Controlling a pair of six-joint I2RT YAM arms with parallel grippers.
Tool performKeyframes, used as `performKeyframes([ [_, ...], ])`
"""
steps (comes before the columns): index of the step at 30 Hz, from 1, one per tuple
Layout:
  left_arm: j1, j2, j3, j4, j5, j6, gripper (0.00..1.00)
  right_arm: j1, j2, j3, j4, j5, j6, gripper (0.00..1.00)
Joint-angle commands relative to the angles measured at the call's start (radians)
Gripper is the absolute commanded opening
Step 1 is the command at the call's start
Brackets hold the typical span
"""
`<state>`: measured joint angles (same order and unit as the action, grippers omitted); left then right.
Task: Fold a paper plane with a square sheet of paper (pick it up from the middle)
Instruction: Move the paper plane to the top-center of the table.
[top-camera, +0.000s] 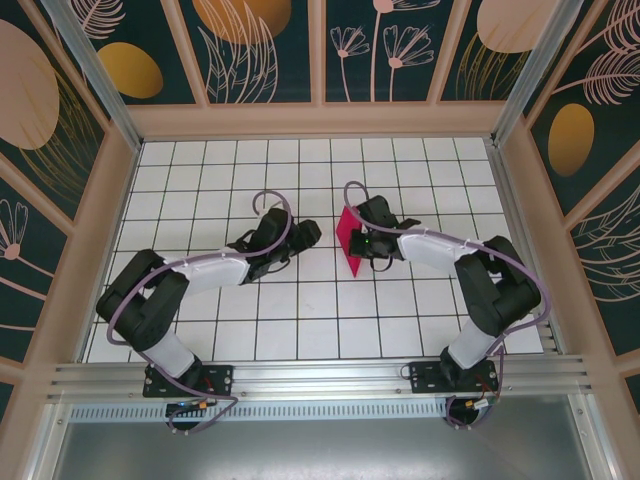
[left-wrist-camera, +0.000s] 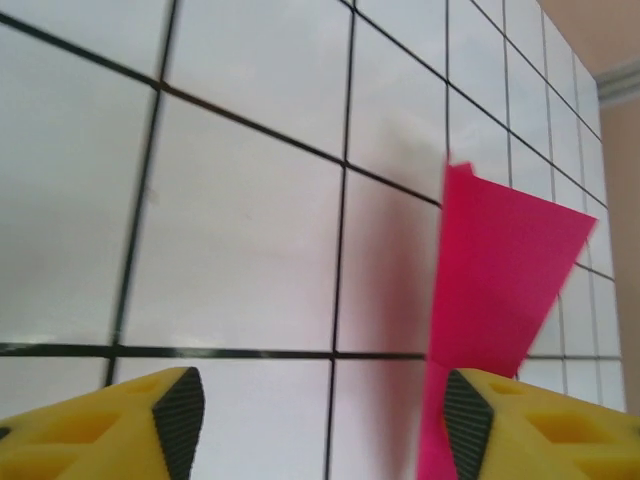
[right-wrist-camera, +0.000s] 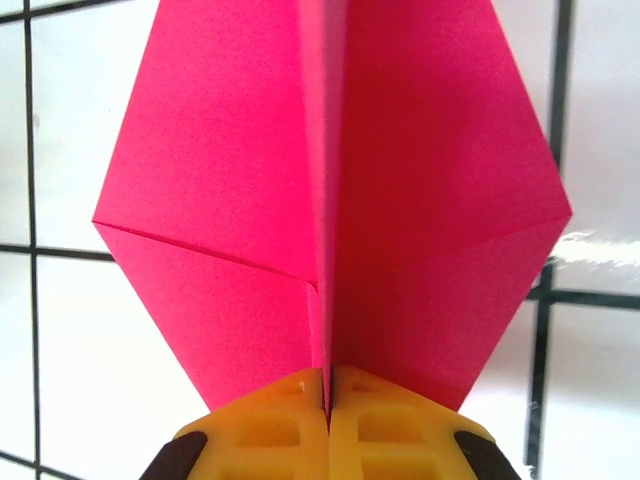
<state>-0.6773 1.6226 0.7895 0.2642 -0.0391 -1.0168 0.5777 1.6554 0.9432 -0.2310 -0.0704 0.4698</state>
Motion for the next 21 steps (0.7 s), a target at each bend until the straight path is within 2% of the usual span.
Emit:
performKeyframes([
  [1,0.004,-0.013,0.014,-0.131,-0.122,0.016,0.76,-0.017,0.04,0.043,-0.089,0.076,-0.046,0.0],
  [9,0.004,-0.023,-0.001,-0.167,-0.189,0.032,0.95,-0.022,0.117,0.095,-0.103,0.081,-0.035,0.03],
  [11,0.004,-0.02,0.002,-0.174,-0.193,0.035,0.97,-0.021,0.129,0.098,-0.098,0.081,-0.023,0.04],
  [13,0.004,-0.015,0.006,-0.179,-0.189,0.038,0.99,-0.021,0.14,0.103,-0.099,0.081,-0.012,0.09],
  [21,0.004,0.017,0.018,-0.164,-0.153,0.038,0.99,-0.021,0.132,0.097,-0.072,0.059,0.019,0.22],
])
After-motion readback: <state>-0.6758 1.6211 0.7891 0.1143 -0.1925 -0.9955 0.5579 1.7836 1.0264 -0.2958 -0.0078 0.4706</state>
